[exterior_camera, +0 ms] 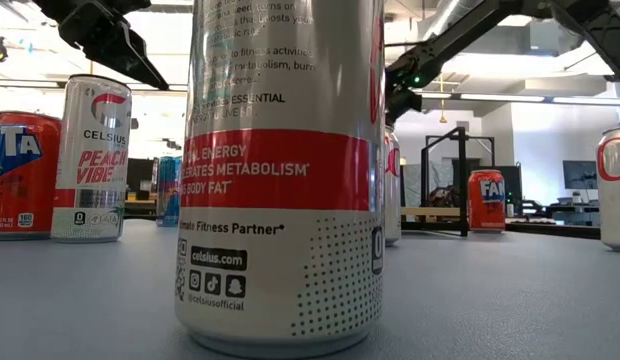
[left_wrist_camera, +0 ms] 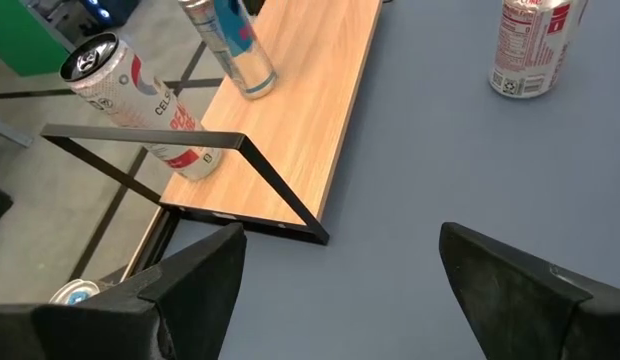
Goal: Place canned beverage on shelf
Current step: Put the middle blue soda can on the shelf
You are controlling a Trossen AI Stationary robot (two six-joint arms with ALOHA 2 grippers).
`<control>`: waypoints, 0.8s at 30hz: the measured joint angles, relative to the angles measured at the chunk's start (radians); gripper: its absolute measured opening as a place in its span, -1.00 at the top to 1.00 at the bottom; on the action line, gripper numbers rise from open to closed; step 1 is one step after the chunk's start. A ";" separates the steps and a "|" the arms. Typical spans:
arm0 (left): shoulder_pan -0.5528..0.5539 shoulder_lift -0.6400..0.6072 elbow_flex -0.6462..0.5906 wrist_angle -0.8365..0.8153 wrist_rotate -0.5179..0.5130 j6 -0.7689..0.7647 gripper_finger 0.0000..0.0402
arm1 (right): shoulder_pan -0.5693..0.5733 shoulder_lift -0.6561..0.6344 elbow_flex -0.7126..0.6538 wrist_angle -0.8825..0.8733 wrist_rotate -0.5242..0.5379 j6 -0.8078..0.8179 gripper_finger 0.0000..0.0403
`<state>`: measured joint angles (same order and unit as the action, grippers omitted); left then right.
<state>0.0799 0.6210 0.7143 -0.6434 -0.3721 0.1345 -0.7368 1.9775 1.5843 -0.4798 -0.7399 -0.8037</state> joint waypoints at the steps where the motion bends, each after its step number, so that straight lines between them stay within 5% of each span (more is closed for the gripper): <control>1: 0.000 0.000 0.000 0.000 0.000 0.000 -0.61 | 0.000 0.015 0.000 0.014 -0.010 0.012 1.00; 24: 0.000 0.000 0.000 -0.001 0.001 0.002 -0.61 | 0.002 0.104 0.010 0.191 0.004 0.160 1.00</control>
<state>0.0803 0.6212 0.7147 -0.6446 -0.3714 0.1360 -0.7345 2.0811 1.5948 -0.2889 -0.7355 -0.6439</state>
